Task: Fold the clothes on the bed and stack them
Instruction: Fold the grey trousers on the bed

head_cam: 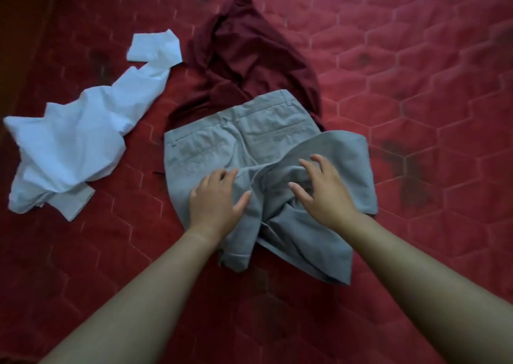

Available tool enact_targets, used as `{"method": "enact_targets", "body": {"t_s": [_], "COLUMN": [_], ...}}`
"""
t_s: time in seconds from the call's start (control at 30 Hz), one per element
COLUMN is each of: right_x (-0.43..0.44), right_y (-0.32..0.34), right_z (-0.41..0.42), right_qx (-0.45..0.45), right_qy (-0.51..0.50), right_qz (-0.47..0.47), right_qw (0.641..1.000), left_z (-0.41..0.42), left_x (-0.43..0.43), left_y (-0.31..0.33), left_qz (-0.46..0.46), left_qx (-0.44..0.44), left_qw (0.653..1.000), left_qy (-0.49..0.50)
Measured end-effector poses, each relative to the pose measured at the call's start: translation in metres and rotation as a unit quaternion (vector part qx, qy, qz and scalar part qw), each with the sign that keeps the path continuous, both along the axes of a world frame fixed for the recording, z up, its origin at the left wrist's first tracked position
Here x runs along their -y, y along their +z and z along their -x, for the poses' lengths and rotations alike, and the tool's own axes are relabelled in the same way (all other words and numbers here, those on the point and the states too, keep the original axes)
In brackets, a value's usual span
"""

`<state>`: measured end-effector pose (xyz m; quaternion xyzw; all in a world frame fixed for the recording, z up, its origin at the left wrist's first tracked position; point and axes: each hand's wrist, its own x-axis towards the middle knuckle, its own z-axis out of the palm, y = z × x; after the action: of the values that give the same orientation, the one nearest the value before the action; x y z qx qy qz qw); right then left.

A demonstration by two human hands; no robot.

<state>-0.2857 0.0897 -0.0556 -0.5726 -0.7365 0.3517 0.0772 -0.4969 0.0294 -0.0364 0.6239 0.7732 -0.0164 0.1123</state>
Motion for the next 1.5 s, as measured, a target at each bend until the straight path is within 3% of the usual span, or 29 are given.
{"method": "enact_targets", "body": {"t_s": [0.17,0.33,0.53,0.7,0.97,1.07,1.23,1.33,1.5], "right_x": [-0.036,-0.04,-0.051,-0.099,-0.165,-0.176,-0.177,-0.175,-0.167], "right_y": [-0.019,-0.035,-0.032,-0.041,-0.073,-0.081,-0.092,-0.092,-0.075], "right_z": [0.066,0.074,0.07,0.099,0.11,0.102,0.093,0.087,0.068], "right_qx": [-0.037,0.055,0.056,0.008,0.07,0.09,0.13,0.119,-0.061], "right_qy": [0.039,0.058,-0.003,0.024,-0.072,-0.114,-0.151,-0.185,-0.228], "right_qz": [0.003,0.06,-0.064,-0.044,-0.086,-0.053,-0.004,-0.008,-0.13], "right_qw": [0.999,0.995,0.996,0.999,0.991,0.988,0.98,0.976,0.963], "left_z": [0.046,0.057,0.071,0.102,0.157,0.167,0.173,0.172,0.147], "left_x": [0.0,0.004,-0.023,-0.074,-0.126,-0.126,-0.117,-0.116,-0.113], "left_y": [-0.02,-0.031,-0.037,-0.05,-0.08,-0.093,-0.11,-0.104,-0.078], "left_qz": [0.032,0.04,0.016,0.012,-0.025,-0.015,0.032,-0.043,-0.209], "left_qx": [0.059,0.139,0.188,0.183,0.135,0.105,0.137,0.146,0.235], "left_qw": [0.997,0.987,0.976,0.975,0.968,0.958,0.931,0.92,0.895], "left_qy": [0.048,0.074,0.107,0.124,0.209,0.265,0.336,0.36,0.317]}}
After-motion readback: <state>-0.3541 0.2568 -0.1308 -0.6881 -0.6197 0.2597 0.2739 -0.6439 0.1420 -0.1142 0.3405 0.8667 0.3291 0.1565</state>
